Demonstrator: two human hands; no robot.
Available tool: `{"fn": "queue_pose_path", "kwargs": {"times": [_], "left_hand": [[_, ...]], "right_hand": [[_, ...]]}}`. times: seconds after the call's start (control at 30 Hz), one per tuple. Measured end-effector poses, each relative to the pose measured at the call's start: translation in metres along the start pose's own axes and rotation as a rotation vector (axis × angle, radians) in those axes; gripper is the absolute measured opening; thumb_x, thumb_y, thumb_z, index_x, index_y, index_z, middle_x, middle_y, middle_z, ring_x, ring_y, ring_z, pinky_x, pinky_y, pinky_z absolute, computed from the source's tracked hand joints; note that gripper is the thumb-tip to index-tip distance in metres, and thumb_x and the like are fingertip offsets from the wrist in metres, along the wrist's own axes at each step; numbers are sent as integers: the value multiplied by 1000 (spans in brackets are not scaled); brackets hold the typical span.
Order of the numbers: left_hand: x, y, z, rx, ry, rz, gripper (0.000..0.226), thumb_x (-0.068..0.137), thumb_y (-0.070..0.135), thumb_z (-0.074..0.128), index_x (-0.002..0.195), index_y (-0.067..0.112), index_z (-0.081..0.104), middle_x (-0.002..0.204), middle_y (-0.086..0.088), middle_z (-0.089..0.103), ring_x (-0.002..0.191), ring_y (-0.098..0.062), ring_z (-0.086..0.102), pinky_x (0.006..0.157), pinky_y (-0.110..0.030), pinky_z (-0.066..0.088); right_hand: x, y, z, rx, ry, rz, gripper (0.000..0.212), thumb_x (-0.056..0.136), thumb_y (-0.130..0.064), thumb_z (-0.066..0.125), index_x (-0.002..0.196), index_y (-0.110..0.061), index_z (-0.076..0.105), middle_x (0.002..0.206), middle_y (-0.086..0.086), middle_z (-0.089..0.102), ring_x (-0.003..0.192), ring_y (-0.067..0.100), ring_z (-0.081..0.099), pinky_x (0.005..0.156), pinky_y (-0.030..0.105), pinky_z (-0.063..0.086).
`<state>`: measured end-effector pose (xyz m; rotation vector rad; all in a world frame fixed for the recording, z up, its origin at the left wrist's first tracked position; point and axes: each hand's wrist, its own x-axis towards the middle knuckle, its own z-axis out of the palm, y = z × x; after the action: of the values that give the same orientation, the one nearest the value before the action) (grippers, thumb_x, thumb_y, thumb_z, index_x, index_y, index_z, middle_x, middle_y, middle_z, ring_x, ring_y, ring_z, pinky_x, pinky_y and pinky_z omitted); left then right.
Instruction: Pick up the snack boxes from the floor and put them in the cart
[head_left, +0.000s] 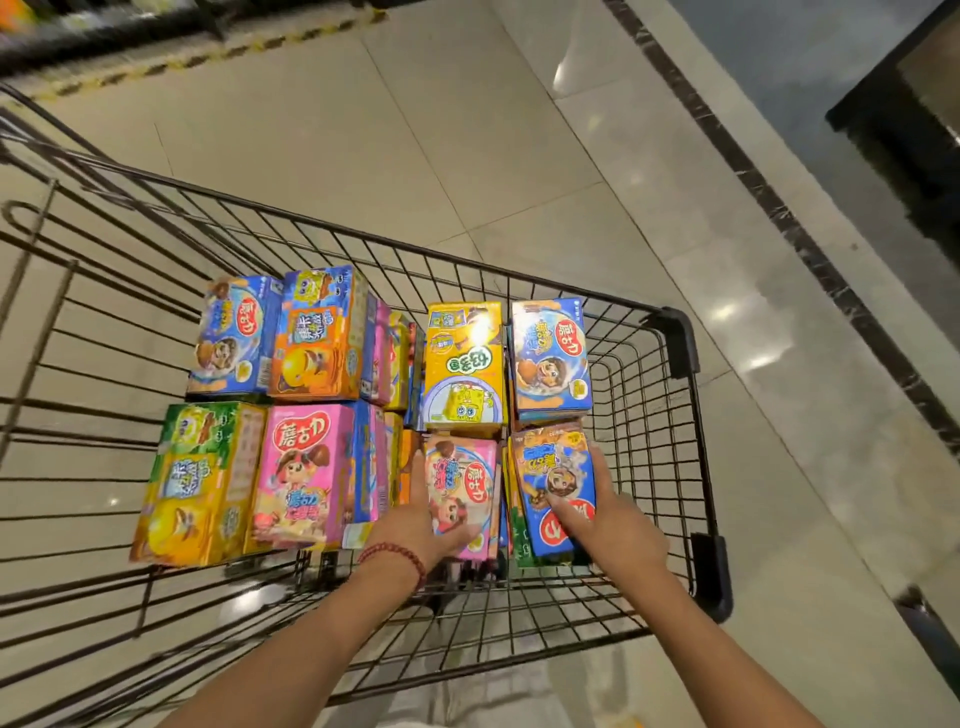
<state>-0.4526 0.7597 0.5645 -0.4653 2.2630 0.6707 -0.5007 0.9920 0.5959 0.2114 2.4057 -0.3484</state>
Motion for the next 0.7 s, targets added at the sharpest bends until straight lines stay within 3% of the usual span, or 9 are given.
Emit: {"fn": "queue_pose_path", "kwargs": {"times": [0.1,0.17,0.23,0.3,0.37,0.47,0.7], "left_hand": [[-6,5,-14,144,24,74,114,80,67,54,140,25,-33,91,-4,67,73,-20,64,59,-31,53],[-9,10,-31,226,96,150,102,86,65,47,146,22,-23,105,-6,63,82,-22,63,59,-31,51],[-14,17,-55,296,226,277,85,90,60,42,150,21,-4,126,-9,52,104,-26,57,74,-35,52],[-23,26,-80,387,368,416,75,93,56,38,151,19,6,139,-10,40,124,-28,42,94,-38,44],[-35,39,-103,525,505,485,73,94,56,36,151,20,10,150,-10,26,139,-28,23,109,-44,30],[-63,63,-127,610,590,505,71,93,58,36,150,26,10,159,-4,5,146,-27,-2,113,-58,14],[-131,130,-136,754,714,699,68,93,60,33,149,29,14,159,-3,4,146,-29,-7,109,-65,5]], "right_hand": [[-15,-8,-10,-58,114,-2,89,79,-81,32,148,-43,-9,109,8,53,91,19,61,70,33,53],[-24,-13,-20,-55,223,-21,84,86,-71,40,151,-40,-3,126,11,46,108,23,55,77,36,53],[-33,-18,-31,-96,335,-62,79,90,-64,41,152,-37,1,143,14,35,129,27,41,91,41,49],[-46,-25,-45,-147,416,-95,73,93,-60,39,152,-35,6,155,12,22,142,29,21,107,44,35],[-60,-30,-60,-189,487,-114,68,95,-57,38,152,-32,12,159,9,14,146,29,9,115,46,19],[-86,-31,-79,-225,591,-119,64,95,-56,37,151,-31,18,160,6,12,147,28,5,116,51,6],[-161,7,-115,-186,811,-34,60,93,-54,43,147,-33,25,157,2,19,146,27,10,115,54,7]]}}
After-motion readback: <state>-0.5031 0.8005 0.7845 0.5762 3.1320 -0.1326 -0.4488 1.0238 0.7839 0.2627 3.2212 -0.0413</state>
